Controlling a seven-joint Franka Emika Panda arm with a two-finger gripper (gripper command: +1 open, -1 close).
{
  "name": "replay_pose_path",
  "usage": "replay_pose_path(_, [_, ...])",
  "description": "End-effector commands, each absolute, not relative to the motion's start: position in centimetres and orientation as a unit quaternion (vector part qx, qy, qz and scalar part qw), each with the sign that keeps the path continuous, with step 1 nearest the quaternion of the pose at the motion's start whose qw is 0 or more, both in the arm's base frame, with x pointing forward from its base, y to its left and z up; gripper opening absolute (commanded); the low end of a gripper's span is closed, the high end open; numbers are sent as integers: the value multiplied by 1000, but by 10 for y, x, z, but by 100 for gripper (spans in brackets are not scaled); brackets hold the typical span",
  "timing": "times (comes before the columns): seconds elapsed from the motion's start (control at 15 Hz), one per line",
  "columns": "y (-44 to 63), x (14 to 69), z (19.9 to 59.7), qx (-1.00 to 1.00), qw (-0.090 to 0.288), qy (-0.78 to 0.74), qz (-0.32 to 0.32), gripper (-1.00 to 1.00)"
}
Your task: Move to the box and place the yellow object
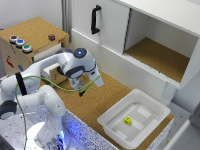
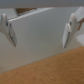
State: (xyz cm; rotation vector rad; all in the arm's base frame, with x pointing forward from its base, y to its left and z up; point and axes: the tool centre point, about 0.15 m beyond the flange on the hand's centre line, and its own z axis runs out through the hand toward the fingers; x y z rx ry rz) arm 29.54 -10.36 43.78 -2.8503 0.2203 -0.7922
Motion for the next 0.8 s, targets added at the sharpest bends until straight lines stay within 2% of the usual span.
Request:
replay_pose_path(0.0, [-54,341,435,-970,108,-43,-212,100])
replay_pose_path(0.27, [4,351,455,-971,88,-60,-216,100])
replay_pose_path(0.53, [95,342,473,-972,103,-88,-192,100])
replay_pose_path(0.73, [133,342,476,-975,99,-81,-183,100])
